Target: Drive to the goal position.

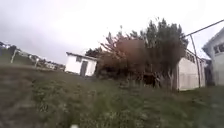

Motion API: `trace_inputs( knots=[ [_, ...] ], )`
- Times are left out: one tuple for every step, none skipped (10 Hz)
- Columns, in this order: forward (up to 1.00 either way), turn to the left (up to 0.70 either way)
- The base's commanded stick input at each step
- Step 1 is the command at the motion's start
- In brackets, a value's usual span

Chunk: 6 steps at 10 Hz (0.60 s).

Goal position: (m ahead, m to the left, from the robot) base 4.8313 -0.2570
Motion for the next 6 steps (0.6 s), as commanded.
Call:
trace_inputs(
  knots=[
    [0.7, 0.11],
    [0.7, 0.06],
    [0.7, 0.0],
    [0.7, 0.0],
    [0.7, 0.0],
    [0.7, 0.0]
  ],
)
